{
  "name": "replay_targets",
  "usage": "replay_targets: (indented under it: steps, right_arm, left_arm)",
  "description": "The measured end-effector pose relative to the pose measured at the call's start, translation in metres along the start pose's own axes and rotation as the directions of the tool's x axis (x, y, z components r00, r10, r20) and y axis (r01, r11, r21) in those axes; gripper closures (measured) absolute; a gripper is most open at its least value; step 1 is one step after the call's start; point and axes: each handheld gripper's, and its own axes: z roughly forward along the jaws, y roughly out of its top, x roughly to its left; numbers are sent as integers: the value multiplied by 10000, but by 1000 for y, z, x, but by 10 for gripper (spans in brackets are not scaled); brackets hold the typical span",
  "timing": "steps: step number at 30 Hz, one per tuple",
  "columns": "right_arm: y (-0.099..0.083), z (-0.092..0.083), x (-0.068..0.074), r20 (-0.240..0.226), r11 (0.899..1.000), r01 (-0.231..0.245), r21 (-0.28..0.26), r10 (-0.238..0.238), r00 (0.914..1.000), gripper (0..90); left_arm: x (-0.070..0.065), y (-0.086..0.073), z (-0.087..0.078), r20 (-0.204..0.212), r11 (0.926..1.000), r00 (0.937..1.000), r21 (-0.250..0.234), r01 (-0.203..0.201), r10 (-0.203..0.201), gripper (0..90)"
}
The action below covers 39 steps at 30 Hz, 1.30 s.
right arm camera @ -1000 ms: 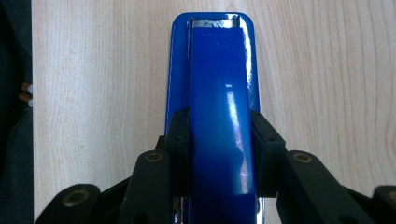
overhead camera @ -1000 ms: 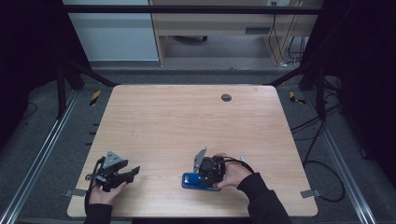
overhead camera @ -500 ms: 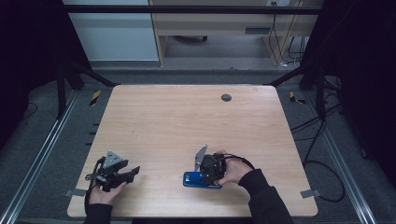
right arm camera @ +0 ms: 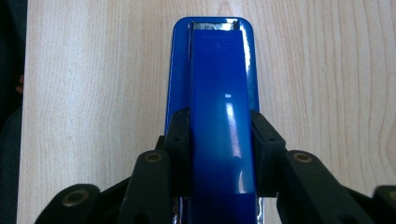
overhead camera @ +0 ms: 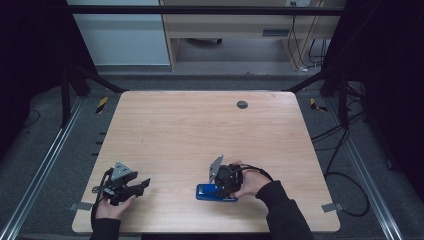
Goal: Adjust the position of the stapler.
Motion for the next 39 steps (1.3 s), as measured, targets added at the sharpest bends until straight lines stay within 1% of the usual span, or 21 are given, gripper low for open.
replay_targets:
  steps: [8, 10, 15, 17, 18, 19, 20, 22, 24, 25, 26, 28, 29, 30, 31, 33, 34, 35, 37, 38, 39]
  right_arm:
    - [-1, 0, 0, 22, 9989, 420, -203, -420, 9991, 658]
    - [-1, 0, 0, -74, 9993, 337, -157, -338, 9994, 658]
    - [0, 0, 1, 39, 9999, 26, -114, -26, 10000, 638]
    - [0, -3, 1, 176, 9994, -143, -326, 149, 9997, 577]
    - [-1, -7, 1, 174, 9979, -380, -524, 390, 9991, 565]
    - [-1, -9, 1, 198, 9974, -380, -614, 392, 9990, 563]
    - [-3, -16, 3, 167, 9931, -560, -1028, 580, 9982, 559]
    - [-3, -18, 3, 165, 9909, -676, -1161, 700, 9974, 547]
    - [-6, -25, 5, 248, 9796, -1004, -1739, 1063, 9940, 548]
    - [-7, -28, 5, 331, 9754, -1110, -1906, 1194, 9923, 549]
    - [-8, -32, 6, 451, 9663, -1327, -2204, 1460, 9883, 550]
    - [-12, -41, 7, 727, 9397, -1884, -2854, 2173, 9734, 557]
    - [-15, -44, 9, 859, 9246, -2142, -3151, 2526, 9638, 559]
    - [-17, -47, 10, 1040, 9125, -2289, -3391, 2782, 9549, 569]
    - [-20, -50, 11, 1129, 9026, -2411, -3566, 2978, 9479, 579]
    - [-27, -54, 15, 1296, 8768, -2686, -3989, 3439, 9300, 601]
    - [-29, -55, 16, 1296, 8671, -2778, -4135, 3581, 9247, 627]
    - [-34, -57, 18, 1306, 8501, -2918, -4383, 3815, 9151, 647]
    - [-42, -60, 23, 1307, 8279, -3069, -4695, 4088, 9032, 687]
    - [-45, -61, 25, 1310, 8202, -3116, -4797, 4181, 8989, 703]
    - [-49, -62, 27, 1320, 8080, -3167, -4969, 4310, 8926, 720]
  left_arm:
    - [0, 0, 0, 4, 10000, 10000, 5, -11, 11, 425]
    - [0, 0, 0, 9, 10000, 10000, 5, -12, 12, 424]
    - [0, 0, 0, 24, 10000, 10000, -1, -3, 3, 423]
    - [0, 0, 0, 28, 10000, 10000, -10, -3, 3, 423]
    - [0, 0, 0, 27, 10000, 10000, -4, -1, 1, 423]
    - [0, 0, 0, 31, 10000, 10000, -5, 4, -4, 423]
    - [0, 0, 0, 29, 10000, 10000, -3, 2, -2, 423]
    - [-1, 0, 0, 28, 10000, 10000, -4, -3, 3, 423]
    - [0, 0, 0, 35, 10000, 10000, -11, -3, 3, 423]
    - [0, 0, 0, 43, 10000, 10000, -17, -3, 3, 422]
    - [0, 0, 0, 60, 10000, 10000, -24, -9, 9, 423]
    - [-1, 1, -1, 87, 10000, 10000, -56, -16, 17, 423]
    - [-1, 1, -1, 105, 10000, 9999, -65, -44, 45, 425]
    - [-2, 1, -1, 125, 9999, 9999, -98, -41, 43, 426]
    - [-2, 2, -1, 138, 9999, 9999, -131, -57, 58, 429]
    - [-4, 3, -2, 199, 9998, 9997, -153, -145, 148, 433]
    - [-5, 4, -2, 217, 9996, 9996, -204, -170, 175, 437]
    - [-6, 6, -3, 221, 9994, 9994, -225, -248, 253, 440]
    - [-8, 8, -4, 349, 9991, 9989, -296, -306, 316, 447]
    - [-10, 10, -4, 406, 9987, 9985, -363, -362, 377, 451]
    - [-12, 12, -5, 449, 9982, 9978, -370, -474, 491, 452]
